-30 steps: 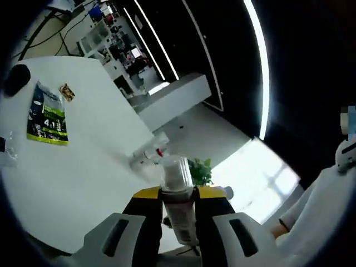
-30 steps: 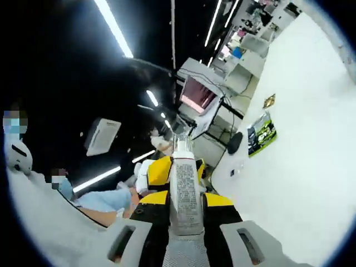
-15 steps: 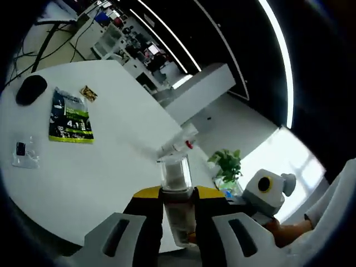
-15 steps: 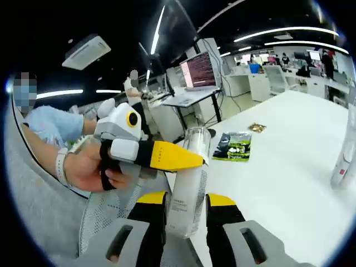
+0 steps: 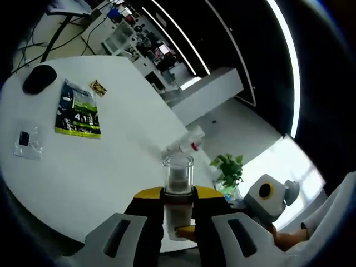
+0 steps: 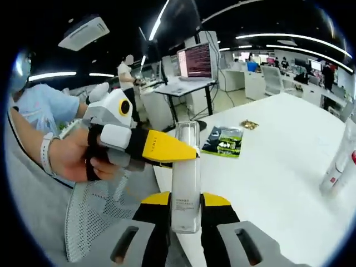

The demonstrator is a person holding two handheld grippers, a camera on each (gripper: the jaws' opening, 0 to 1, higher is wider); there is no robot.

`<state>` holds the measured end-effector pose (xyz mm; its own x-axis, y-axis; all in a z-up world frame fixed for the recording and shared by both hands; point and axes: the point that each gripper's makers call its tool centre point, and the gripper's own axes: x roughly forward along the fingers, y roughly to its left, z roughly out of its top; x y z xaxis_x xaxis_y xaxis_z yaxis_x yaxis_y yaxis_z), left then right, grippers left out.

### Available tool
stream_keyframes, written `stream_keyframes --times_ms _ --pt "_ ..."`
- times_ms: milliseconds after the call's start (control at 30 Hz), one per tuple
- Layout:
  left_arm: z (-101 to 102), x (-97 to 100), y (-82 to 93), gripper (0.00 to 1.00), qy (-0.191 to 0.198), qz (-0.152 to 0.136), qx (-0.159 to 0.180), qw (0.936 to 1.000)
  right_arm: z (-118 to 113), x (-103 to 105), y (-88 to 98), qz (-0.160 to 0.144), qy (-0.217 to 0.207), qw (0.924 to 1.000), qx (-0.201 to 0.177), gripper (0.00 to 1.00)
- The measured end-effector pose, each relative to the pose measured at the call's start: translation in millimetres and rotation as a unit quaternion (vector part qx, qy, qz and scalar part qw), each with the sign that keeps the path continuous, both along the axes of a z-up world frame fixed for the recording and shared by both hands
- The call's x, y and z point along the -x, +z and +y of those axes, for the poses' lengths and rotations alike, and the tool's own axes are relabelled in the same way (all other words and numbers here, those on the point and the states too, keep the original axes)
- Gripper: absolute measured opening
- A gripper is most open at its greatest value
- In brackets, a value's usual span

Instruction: Arrange the skincare products in the storage area until every visible bottle or jar stands upright without overlapping.

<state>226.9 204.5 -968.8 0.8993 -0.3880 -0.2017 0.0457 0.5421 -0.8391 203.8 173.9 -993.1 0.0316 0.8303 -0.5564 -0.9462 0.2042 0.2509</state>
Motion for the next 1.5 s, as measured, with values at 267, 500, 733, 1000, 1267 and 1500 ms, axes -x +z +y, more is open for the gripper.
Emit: stream_keyframes --times_ms 267,500,733,1000,1267,1500 --pt "-8.8 0.8 7.6 0.18 -0.028 -0.032 0.016 0.9990 -4.2 10.9 8.7 0.132 -0.005 0.9886 -0.072 0.10" --pt "-19.2 4.0 28.1 0.20 -0.057 -0.074 0.078 0.9926 -6.7 18.0 34.0 0.257 0.004 0.9548 -0.150 0.10" --pt "-32.0 11.9 46.7 0.19 -0.096 -0.111 0.106 0.9834 -9.6 30.2 57.6 0.372 0.037 0.9058 -0.199 0.10" --pt "-37.1 15.7 55.2 0.18 -0.111 -0.115 0.137 0.9776 -10.7 35.7 64.3 0.452 0.046 0.8652 -0.212 0.11" --pt "-27.1 8.1 38.9 0.17 -0.076 -0.090 0.069 0.9907 -2.6 24.7 46.6 0.316 0.034 0.9342 -0.161 0.14" --pt "-17.5 3.0 18.3 0.17 -0.044 -0.045 0.016 0.9979 4.8 24.4 26.1 0.193 0.024 0.9765 -0.094 0.18"
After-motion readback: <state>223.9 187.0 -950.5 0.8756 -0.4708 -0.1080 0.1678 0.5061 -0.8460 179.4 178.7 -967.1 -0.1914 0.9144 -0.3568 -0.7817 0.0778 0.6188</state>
